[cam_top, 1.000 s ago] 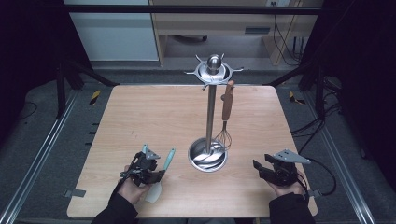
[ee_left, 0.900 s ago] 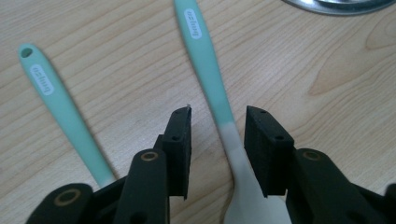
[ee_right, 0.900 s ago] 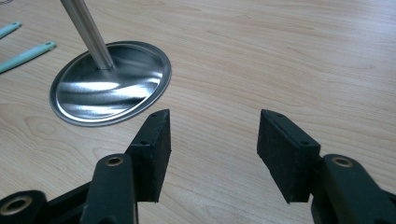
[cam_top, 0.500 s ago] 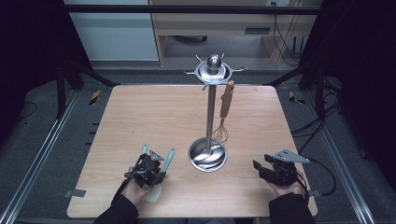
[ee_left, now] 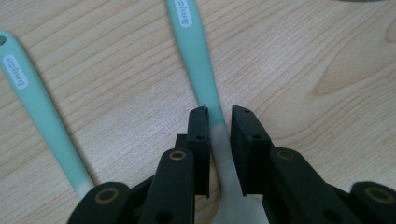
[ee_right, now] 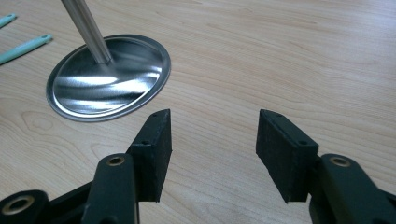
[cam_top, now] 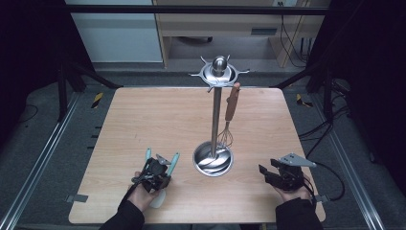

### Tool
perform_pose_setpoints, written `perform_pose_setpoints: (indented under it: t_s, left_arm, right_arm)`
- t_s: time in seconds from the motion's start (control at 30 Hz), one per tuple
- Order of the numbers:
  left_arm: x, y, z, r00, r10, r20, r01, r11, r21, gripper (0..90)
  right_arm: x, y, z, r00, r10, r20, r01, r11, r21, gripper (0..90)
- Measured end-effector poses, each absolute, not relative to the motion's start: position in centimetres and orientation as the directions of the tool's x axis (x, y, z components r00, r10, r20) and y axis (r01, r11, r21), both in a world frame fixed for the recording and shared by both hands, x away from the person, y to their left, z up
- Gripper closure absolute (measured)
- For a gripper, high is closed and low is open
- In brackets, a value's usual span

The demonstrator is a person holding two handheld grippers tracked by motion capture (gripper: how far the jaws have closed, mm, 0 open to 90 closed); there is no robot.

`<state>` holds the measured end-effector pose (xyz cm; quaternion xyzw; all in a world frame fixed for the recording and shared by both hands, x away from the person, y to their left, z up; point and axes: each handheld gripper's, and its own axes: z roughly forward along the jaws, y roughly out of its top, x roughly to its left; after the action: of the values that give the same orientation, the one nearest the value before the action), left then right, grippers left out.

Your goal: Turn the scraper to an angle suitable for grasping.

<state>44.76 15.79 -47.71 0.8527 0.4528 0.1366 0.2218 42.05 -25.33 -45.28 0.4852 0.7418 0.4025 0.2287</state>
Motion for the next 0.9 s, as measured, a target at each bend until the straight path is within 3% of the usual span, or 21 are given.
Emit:
perform_pose_setpoints:
  t_s: [0.37, 0.57, 0.9]
  left_arm:
    - [44.8, 16.5, -47.6, 0.61, 0.792, 0.024, 0.678, -0.538, 0.501, 79.6]
    - [44.8, 16.8, -47.5, 0.593, 0.805, 0.001, 0.69, -0.508, 0.516, 75.3]
    - [44.6, 16.6, -47.7, 0.559, 0.829, -0.011, 0.72, -0.479, 0.502, 76.4]
  right_arm:
    - [42.0, -25.4, -45.3, -0.426, 0.903, 0.055, 0.539, 0.204, 0.817, 45.4]
    - [42.0, -25.4, -45.3, -0.426, 0.903, 0.055, 0.54, 0.205, 0.817, 45.4]
    - [42.0, -25.5, -45.3, -0.428, 0.902, 0.05, 0.54, 0.211, 0.815, 45.4]
